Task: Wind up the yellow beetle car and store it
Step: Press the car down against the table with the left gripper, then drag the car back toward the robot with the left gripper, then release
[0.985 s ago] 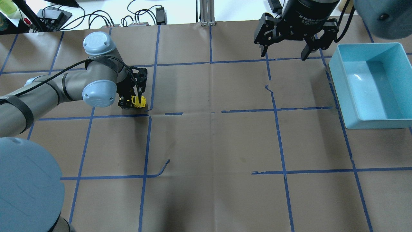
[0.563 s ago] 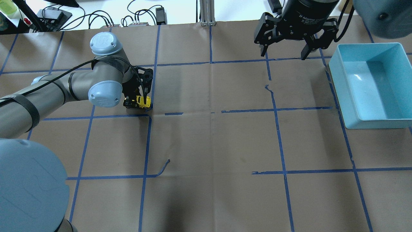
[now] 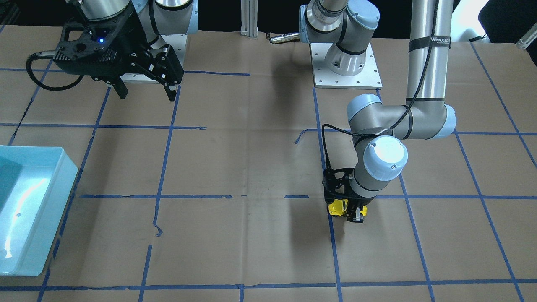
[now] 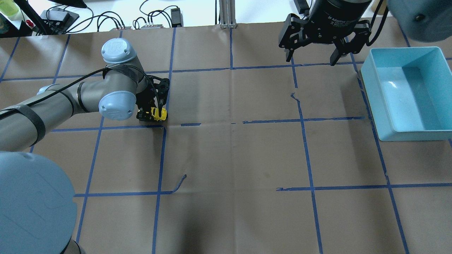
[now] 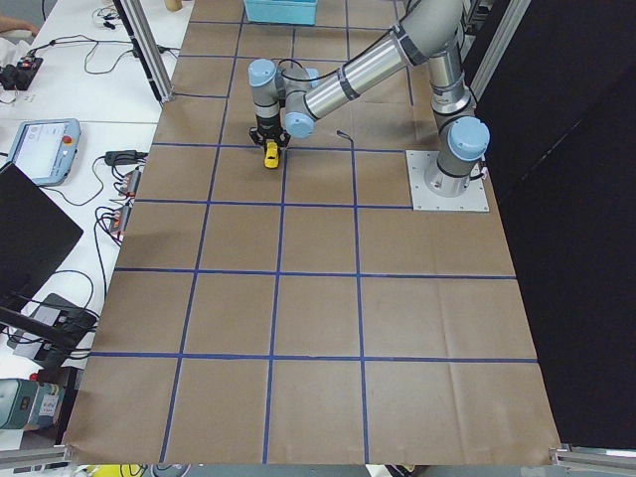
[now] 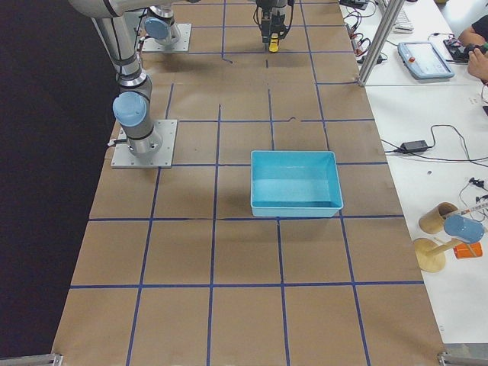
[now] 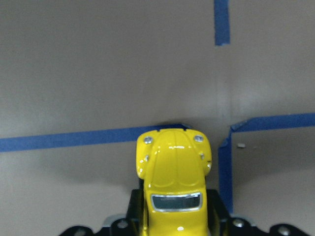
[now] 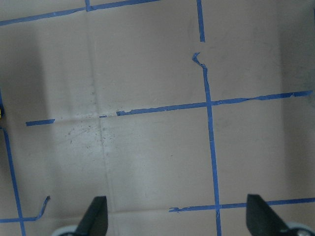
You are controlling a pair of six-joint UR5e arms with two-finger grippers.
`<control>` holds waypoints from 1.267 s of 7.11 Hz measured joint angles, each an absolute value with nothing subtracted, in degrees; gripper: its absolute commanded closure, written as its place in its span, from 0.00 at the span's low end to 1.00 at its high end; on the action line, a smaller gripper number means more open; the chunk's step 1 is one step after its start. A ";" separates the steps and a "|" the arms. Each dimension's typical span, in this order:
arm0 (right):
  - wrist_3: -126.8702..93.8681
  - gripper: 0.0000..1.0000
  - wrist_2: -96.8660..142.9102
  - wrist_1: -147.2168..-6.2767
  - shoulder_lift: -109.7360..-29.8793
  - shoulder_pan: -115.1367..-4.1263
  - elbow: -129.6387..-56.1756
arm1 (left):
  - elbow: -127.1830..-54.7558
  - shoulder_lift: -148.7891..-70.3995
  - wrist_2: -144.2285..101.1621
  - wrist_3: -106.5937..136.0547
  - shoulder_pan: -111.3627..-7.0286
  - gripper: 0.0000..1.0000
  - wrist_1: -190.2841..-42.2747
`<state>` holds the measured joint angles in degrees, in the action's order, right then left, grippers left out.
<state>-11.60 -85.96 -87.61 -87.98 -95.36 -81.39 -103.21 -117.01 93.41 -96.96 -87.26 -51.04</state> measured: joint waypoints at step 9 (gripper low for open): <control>-11.60 0.00 -85.93 -87.57 -87.98 -95.36 -81.39 | -104.23 -117.12 93.87 -99.74 -83.58 0.60 -51.07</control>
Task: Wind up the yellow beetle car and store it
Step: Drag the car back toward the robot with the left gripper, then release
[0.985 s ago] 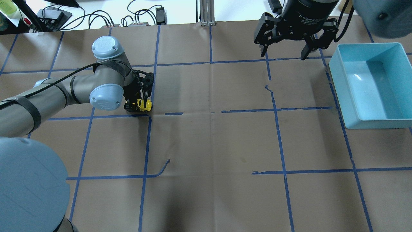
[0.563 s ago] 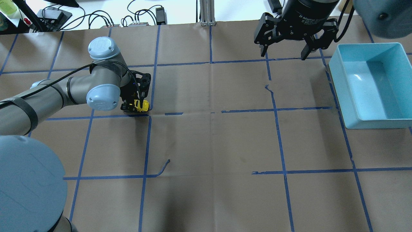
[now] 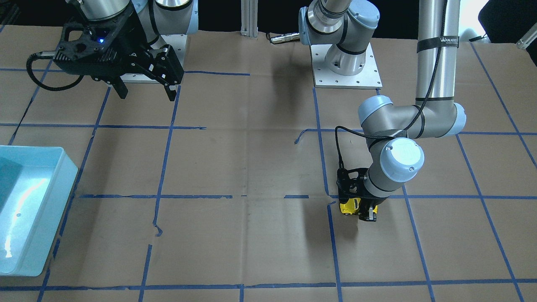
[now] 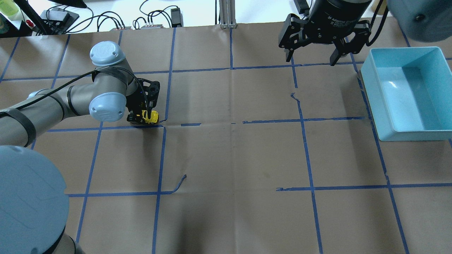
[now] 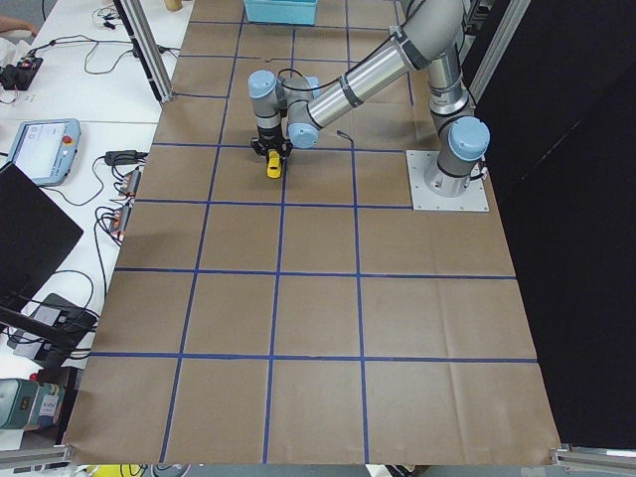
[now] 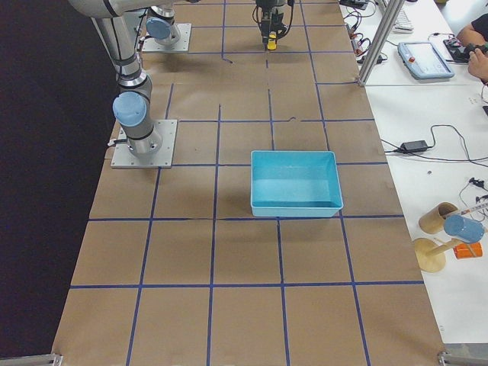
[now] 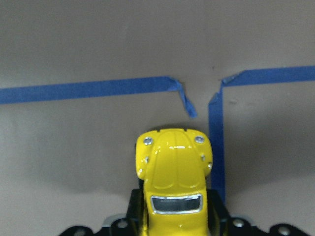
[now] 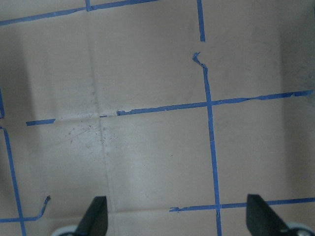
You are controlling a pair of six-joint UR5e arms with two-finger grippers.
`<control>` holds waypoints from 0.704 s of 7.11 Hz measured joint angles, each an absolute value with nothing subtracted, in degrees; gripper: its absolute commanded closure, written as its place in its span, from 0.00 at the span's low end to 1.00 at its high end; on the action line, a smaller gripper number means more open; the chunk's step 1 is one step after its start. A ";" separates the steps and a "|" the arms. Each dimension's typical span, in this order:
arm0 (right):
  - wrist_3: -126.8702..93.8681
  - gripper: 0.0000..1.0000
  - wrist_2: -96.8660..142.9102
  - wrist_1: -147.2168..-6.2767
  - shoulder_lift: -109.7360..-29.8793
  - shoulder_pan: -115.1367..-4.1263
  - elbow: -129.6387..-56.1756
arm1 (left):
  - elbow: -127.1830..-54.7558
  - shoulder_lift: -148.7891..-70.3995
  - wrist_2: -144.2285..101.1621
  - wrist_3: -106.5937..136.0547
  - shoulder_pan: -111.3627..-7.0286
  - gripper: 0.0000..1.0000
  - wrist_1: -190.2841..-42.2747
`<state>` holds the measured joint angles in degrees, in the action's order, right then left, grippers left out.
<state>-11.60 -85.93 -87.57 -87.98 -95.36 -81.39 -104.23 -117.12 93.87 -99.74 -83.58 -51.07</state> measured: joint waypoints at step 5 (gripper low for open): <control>-11.60 0.00 -85.87 -87.54 -88.06 -95.36 -81.39 | -104.19 -117.06 94.30 -102.39 -80.93 0.60 -51.08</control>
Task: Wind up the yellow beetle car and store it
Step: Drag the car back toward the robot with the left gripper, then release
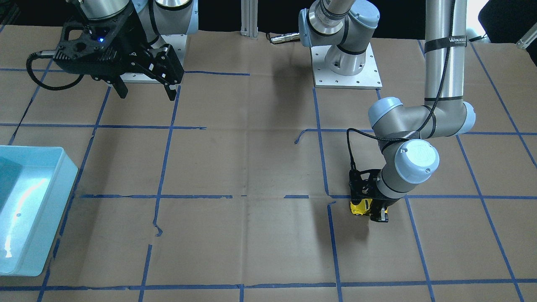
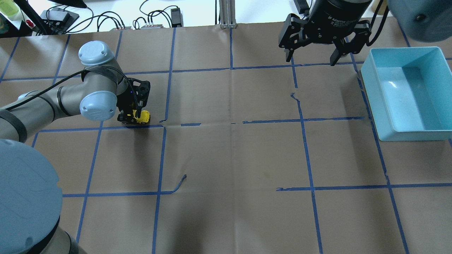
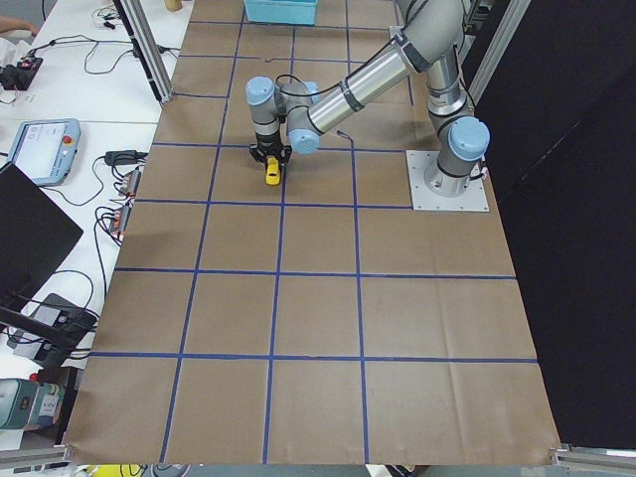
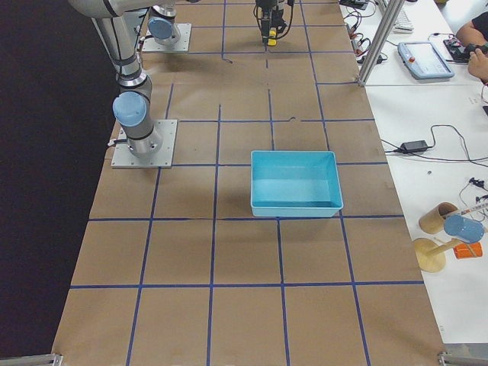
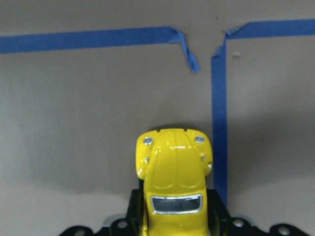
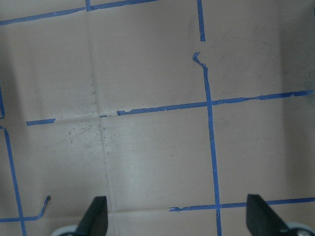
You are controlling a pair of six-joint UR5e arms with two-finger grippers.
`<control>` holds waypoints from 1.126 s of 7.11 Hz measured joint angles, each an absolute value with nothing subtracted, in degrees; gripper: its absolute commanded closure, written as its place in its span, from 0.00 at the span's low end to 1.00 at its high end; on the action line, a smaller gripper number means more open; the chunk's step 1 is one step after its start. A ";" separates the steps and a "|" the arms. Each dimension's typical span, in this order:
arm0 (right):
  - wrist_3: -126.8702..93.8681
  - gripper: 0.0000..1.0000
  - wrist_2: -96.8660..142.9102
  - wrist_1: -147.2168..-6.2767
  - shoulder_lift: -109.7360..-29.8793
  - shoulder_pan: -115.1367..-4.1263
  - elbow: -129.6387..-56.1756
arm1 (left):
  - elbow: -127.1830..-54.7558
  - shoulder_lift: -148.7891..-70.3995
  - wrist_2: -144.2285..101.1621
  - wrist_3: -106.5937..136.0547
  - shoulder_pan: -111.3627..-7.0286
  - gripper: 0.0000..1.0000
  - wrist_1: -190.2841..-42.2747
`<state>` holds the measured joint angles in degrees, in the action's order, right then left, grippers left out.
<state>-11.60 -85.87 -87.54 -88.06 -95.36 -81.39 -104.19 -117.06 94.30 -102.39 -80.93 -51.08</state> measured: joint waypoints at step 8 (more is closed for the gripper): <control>-11.60 0.00 -85.87 -87.54 -88.06 -95.36 -81.39 | -104.22 -117.07 95.38 -108.17 -74.66 0.37 -51.15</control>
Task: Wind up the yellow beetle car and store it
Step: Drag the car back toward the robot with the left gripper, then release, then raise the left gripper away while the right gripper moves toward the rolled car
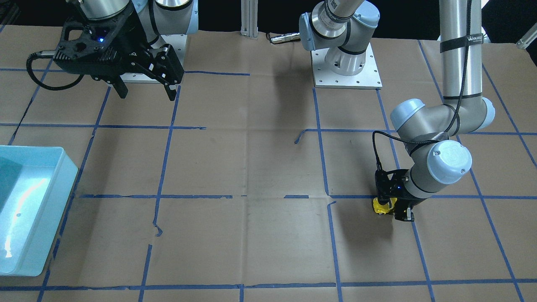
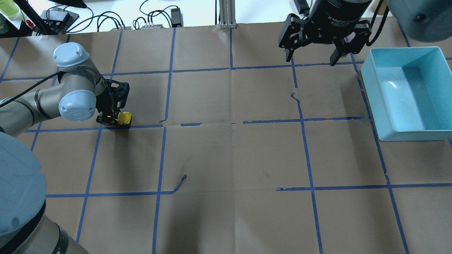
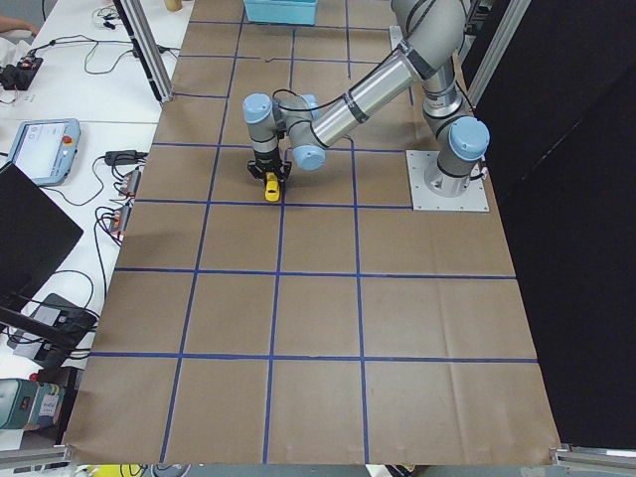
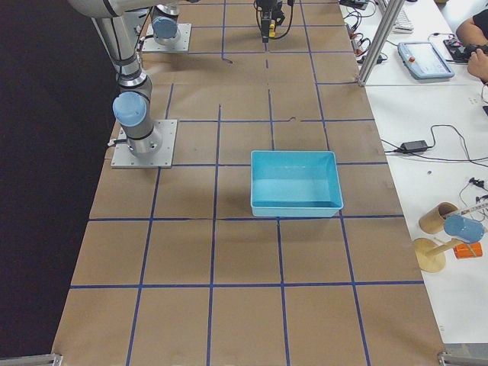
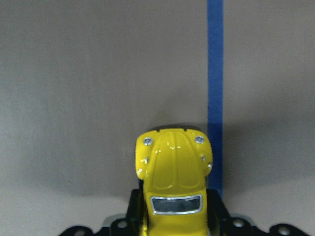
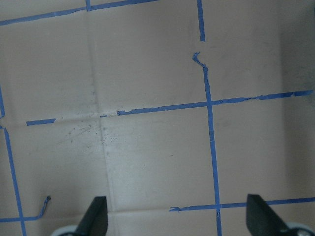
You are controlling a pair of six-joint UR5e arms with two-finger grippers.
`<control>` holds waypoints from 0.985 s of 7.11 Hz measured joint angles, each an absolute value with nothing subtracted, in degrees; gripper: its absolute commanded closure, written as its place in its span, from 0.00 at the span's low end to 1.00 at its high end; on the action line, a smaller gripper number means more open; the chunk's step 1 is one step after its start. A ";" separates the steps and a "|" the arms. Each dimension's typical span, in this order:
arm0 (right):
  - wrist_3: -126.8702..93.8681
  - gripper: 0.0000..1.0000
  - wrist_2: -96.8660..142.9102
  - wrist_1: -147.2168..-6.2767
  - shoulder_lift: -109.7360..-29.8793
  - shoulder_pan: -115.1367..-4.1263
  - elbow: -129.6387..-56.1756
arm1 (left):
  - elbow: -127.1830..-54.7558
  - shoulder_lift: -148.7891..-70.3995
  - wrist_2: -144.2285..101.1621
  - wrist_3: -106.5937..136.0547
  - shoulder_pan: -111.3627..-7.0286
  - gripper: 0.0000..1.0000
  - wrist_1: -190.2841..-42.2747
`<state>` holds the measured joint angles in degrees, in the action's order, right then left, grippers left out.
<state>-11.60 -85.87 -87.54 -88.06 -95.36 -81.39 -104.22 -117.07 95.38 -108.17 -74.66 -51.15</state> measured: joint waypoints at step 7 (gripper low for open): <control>-11.38 0.00 -85.91 -87.44 -88.05 -95.31 -81.40 | -98.90 -112.03 94.93 -107.44 -74.44 0.26 -59.46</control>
<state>-11.38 -85.91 -87.44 -88.05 -95.31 -81.40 -98.90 -112.03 94.93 -107.44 -74.44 -59.46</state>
